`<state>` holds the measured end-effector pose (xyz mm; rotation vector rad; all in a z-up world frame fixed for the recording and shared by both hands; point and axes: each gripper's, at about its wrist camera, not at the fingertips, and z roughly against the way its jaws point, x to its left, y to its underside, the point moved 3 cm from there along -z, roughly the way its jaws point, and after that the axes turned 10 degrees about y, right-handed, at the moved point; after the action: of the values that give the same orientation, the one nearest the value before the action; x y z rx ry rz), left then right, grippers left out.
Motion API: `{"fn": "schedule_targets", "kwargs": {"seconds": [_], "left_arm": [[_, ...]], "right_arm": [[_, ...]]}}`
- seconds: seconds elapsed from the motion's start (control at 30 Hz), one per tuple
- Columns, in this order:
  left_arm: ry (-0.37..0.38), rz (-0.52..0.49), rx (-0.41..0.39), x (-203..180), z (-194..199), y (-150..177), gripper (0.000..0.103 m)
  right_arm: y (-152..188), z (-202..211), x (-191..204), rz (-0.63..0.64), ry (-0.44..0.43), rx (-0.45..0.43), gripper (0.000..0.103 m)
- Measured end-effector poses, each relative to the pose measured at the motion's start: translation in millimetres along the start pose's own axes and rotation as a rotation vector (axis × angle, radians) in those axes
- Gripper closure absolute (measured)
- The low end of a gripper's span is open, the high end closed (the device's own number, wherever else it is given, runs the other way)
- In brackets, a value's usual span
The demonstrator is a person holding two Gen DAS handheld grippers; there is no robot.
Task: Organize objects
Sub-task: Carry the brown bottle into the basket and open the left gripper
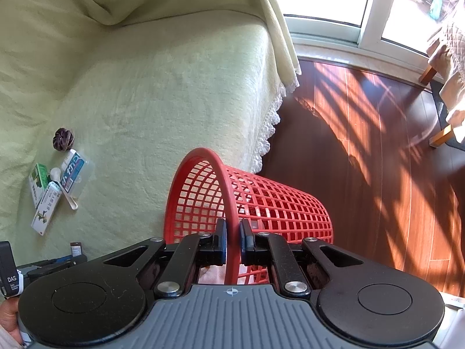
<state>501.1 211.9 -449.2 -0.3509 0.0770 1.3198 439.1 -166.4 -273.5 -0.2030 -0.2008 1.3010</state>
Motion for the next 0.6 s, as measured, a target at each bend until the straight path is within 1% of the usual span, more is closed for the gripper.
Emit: {"fn": "schedule_targets", "kwargs": {"seconds": [0.13,0.27,0.33,0.6], "left_arm": [[0.025,0.006,-0.010,-6.9,4.0,0.9,0.084],[0.093,0.039,-0.017,-20.6,8.9,-1.4,0.084],[0.143,0.046,-0.015,-33.6,8.9,-4.0,0.084],[0.311,-0.026,0.001,-108.1,-1.8,-17.5,0.084]], "right_arm": [[-1.4,-1.2,-1.8,-0.004,-0.002,0.003,0.098],[-2.7,-1.6,-2.4,-0.002,-0.005,0.002,0.098],[-2.6,-1.8,-2.7,-0.003,-0.007,0.003,0.098],[-2.7,-2.8,-4.4,-0.006,-0.014,0.007,0.098]]}}
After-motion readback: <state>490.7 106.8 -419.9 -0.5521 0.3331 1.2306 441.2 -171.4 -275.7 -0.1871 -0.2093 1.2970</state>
